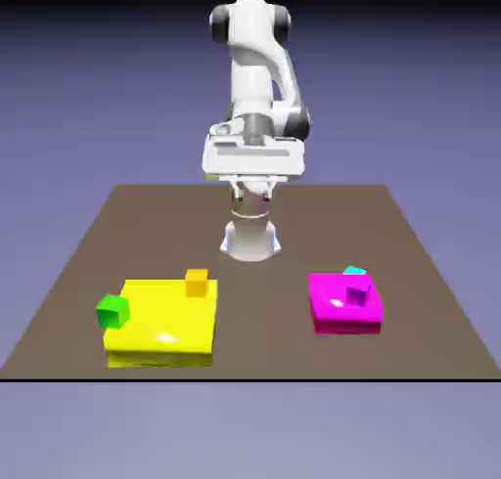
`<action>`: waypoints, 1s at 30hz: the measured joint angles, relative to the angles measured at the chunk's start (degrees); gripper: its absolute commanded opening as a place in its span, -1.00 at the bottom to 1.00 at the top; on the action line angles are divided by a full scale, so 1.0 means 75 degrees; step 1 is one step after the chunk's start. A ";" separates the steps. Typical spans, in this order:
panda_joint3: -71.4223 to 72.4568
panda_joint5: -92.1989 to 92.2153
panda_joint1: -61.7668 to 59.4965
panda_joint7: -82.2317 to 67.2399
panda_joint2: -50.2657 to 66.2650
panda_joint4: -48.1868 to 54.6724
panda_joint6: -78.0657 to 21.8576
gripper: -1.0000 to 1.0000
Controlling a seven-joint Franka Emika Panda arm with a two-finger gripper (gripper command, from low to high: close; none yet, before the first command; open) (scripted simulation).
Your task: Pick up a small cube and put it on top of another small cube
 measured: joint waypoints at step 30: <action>-0.1046 0.0610 0.7583 0.9967 0.3834 -0.0512 -0.1109 0.00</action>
